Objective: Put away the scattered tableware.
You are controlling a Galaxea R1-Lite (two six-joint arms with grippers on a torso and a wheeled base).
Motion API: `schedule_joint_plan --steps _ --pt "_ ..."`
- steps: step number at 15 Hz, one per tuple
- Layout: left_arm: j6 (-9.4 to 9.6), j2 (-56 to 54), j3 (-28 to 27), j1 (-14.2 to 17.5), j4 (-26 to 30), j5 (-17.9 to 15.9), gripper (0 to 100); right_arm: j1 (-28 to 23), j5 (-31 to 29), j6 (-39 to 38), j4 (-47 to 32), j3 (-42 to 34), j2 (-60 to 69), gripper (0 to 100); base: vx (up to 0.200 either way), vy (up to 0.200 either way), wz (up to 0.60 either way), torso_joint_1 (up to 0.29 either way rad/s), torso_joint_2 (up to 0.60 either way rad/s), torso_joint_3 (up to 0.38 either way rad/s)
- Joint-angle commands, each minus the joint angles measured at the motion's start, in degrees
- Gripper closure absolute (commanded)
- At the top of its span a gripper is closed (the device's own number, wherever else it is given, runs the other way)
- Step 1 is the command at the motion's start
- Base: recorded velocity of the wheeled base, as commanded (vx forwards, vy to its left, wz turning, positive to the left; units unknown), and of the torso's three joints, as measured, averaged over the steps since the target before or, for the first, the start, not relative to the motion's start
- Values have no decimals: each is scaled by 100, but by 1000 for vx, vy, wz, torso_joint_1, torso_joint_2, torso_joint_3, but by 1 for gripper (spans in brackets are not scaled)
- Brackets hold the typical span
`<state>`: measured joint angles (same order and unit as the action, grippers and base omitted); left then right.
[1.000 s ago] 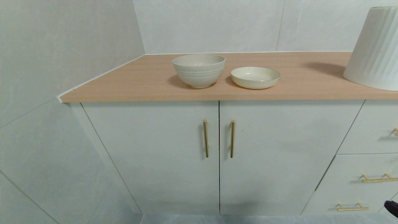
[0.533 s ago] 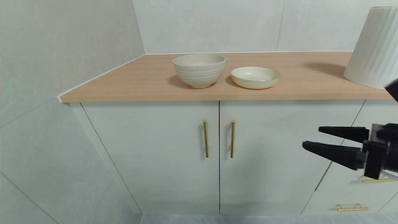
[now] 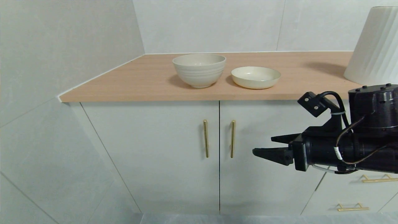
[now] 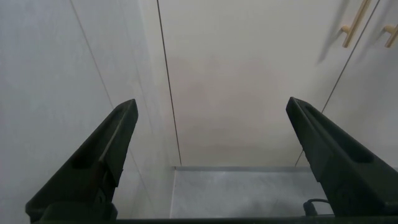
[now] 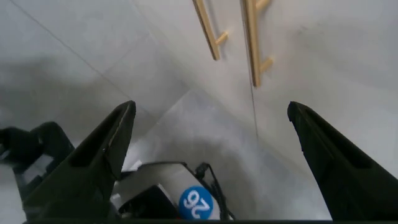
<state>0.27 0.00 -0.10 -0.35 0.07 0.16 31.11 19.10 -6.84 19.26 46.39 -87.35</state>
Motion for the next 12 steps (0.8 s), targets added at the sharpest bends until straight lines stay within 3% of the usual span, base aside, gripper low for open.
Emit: schedule_joint_plan --steps 1,4,12 --pt "0 0 1 0 1 2 0 71 -3 -90 236 2 -397 0 0 0 0 0 0 0" --pt "0 0 1 0 1 2 0 317 -179 -670 1009 -24 -942 0 0 0 0 0 0 0" --pt "8 0 1 0 1 2 0 589 -706 -1302 2908 -15 -2278 0 0 0 0 0 0 0"
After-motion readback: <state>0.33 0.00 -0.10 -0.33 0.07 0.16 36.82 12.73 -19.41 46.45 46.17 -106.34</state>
